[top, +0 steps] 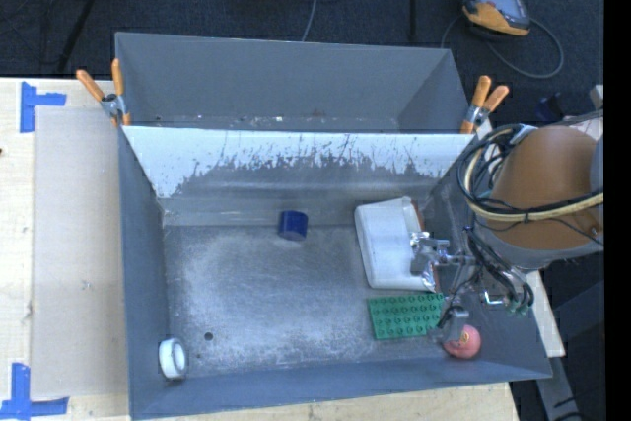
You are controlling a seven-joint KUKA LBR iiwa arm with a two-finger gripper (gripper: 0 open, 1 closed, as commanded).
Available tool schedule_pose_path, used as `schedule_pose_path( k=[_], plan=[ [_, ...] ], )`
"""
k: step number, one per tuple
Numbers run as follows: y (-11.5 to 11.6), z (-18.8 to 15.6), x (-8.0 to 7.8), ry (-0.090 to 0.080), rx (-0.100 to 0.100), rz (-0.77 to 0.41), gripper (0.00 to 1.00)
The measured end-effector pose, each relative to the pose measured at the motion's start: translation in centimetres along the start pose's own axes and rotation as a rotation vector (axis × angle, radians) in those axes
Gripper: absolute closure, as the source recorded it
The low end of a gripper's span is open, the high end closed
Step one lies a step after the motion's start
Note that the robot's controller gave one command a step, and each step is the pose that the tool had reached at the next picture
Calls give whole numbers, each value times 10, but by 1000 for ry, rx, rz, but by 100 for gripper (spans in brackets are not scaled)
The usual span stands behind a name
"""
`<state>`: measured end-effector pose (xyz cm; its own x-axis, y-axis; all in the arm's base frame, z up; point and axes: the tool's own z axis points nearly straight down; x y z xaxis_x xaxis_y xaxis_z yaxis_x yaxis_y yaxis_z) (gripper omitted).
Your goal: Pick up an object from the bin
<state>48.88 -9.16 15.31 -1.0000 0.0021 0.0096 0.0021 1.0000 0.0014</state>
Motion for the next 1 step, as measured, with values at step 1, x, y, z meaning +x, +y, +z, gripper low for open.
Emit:
schedule_pose_path(
  k=[1],
  plan=[
    [-56,85,1,-2,-3,-214,0]
  ],
)
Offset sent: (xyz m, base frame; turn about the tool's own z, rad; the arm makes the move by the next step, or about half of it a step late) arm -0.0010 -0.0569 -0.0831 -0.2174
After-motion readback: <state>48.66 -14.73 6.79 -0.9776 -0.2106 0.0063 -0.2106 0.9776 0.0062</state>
